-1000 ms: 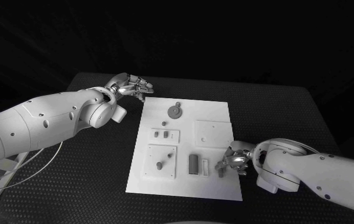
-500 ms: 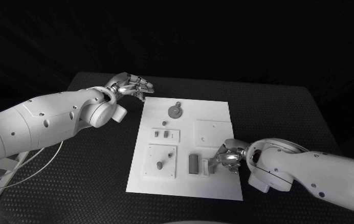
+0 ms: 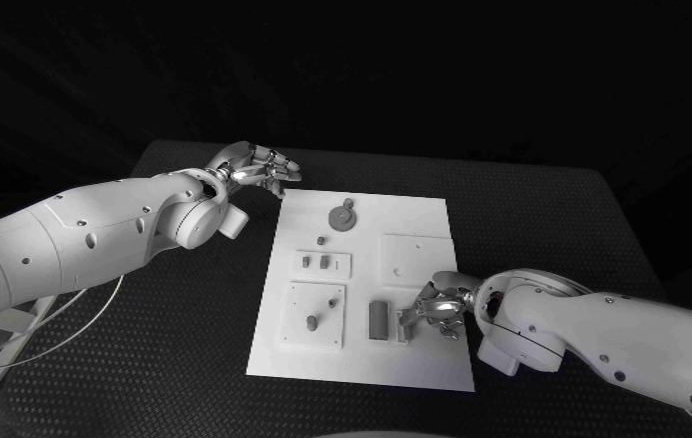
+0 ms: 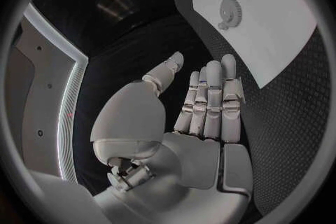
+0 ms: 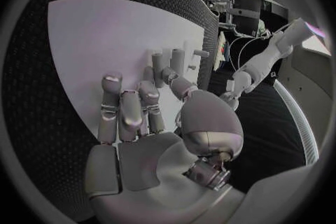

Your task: Assemble the parts on the task board

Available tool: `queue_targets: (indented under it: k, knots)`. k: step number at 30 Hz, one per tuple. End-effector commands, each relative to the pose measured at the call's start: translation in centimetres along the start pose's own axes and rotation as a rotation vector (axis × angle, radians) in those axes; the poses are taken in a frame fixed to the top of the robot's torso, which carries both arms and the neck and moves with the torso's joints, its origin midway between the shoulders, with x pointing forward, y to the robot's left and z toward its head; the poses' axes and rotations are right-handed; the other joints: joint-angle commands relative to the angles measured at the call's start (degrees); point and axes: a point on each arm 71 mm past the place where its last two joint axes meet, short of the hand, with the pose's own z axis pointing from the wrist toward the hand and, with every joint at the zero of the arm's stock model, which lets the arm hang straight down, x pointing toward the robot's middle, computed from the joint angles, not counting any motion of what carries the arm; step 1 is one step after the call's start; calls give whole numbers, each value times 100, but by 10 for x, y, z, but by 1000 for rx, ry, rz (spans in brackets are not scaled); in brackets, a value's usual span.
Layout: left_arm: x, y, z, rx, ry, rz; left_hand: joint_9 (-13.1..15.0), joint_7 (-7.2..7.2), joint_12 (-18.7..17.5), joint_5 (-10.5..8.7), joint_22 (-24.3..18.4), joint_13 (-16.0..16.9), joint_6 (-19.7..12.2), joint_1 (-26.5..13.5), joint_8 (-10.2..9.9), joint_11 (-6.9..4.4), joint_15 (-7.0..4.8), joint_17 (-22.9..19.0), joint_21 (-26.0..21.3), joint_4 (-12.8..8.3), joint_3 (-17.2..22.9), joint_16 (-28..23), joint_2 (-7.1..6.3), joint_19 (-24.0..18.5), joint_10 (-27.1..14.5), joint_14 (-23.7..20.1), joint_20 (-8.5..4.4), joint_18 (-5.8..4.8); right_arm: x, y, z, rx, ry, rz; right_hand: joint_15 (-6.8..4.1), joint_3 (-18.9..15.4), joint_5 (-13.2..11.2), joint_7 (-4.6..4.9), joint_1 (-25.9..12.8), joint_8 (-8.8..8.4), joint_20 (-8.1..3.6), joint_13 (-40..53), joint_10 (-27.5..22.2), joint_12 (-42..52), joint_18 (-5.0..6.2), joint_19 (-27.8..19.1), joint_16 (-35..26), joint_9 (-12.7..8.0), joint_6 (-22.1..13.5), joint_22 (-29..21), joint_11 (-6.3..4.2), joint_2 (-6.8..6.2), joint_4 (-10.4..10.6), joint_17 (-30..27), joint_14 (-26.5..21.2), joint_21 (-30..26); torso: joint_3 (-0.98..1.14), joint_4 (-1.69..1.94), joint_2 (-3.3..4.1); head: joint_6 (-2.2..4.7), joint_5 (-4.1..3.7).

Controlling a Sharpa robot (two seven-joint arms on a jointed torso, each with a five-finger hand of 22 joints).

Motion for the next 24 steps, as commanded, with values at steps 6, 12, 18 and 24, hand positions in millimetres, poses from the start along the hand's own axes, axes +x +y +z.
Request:
queue_targets:
  k: [6,12,18,24]
  knots:
    - [2,-2,1,7,15,-7,-8,-11,16,25,10,-7,-44,-18,28,19,-3,7,-36,-6,-37,-35,25,51,16,4,-3,192,4,1,1,-2,42,14,-19,310,18,31,78,12,8,-7,13,10,262,30,-17,0,-7,104,-11,70,-270,-3,-16,15,5,-6,1,-7,11]
    - [2,-2,1,7,16,-7,-9,-11,16,25,10,-8,-44,-19,28,19,-3,8,-37,-6,-38,-36,24,51,16,4,-3,191,5,0,1,5,50,10,-19,312,18,31,71,11,8,-9,12,7,262,30,-19,-1,-8,103,-11,68,-270,-12,-20,15,6,-2,1,-12,14]
    - [3,-2,1,7,16,-7,-9,-11,15,25,11,-8,-45,-19,28,19,-3,8,-38,-6,-39,-36,23,51,16,4,-3,191,3,0,3,10,37,11,-18,314,18,32,56,9,9,-16,6,-1,262,30,-22,-1,-11,103,-10,59,-270,-22,-24,14,1,-4,2,-9,10]
    - [2,-2,0,7,15,-7,-10,-11,15,25,12,-9,-45,-19,28,19,-3,9,-39,-6,-40,-37,23,52,15,4,-3,191,4,4,4,-1,34,12,-18,316,17,33,32,7,11,-23,0,-10,262,29,-25,-1,-14,102,-9,40,-270,-23,-24,14,2,4,2,-18,11]
